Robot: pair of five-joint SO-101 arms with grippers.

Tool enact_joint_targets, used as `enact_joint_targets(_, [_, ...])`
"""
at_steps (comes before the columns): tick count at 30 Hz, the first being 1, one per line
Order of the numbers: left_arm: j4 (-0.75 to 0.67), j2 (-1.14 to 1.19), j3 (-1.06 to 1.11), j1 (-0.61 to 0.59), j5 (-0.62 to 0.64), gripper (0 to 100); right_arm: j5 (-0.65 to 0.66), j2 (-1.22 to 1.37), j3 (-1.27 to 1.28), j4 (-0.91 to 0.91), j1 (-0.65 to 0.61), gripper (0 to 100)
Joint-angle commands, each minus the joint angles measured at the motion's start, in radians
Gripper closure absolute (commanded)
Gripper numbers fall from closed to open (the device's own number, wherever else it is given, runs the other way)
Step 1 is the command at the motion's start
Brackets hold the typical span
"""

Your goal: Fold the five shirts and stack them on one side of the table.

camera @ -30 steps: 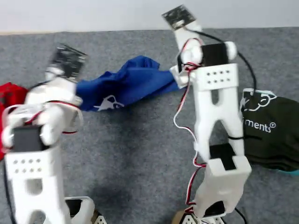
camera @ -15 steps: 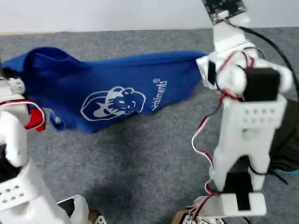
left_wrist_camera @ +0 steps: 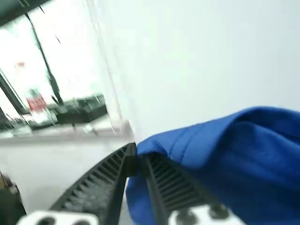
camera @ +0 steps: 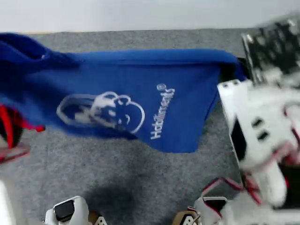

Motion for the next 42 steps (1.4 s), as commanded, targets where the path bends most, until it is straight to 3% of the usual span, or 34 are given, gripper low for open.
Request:
enact_joint_targets(1, [0.057, 0.000, -0.124, -0.009, 0.002, 100, 0.011, -0.079, -0.006, 0.031, 0.022, 98.8])
enact_joint_targets(4, [0.123, 0.000, -0.197, -0.009, -0.003, 100, 0.043, -0.139, -0.006, 0.031, 0.022, 98.8])
enact_joint_targets(11, [0.316, 0.000, -0.305, -0.006, -0.262, 100, 0.095, -0.223, 0.000, 0.038, 0.022, 98.8])
enact_joint_targets(16, [0.388, 0.006, -0.309, -0.006, -0.322, 100, 0.121, -0.234, 0.104, 0.039, 0.022, 98.8])
enact_joint_targets(23, [0.350, 0.009, -0.004, -0.005, -0.327, 100, 0.118, -0.216, 0.509, -0.015, 0.016, 98.8])
enact_joint_targets(27, [0.161, 0.009, 0.325, 0.011, -0.327, 100, 0.121, -0.189, 0.773, -0.182, 0.018, 98.8])
enact_joint_targets(34, [-0.394, 0.009, 1.006, 0.190, -0.327, 100, 0.118, -0.048, 1.145, -0.673, 0.015, 98.8])
enact_joint_targets(38, [-0.746, 0.011, 1.290, 0.264, -0.327, 100, 0.117, 0.120, 1.158, -0.878, 0.015, 98.8])
enact_joint_targets(42, [-0.968, 0.058, 1.414, 0.290, -0.325, 100, 0.100, 0.275, 1.071, -0.989, 0.018, 98.8])
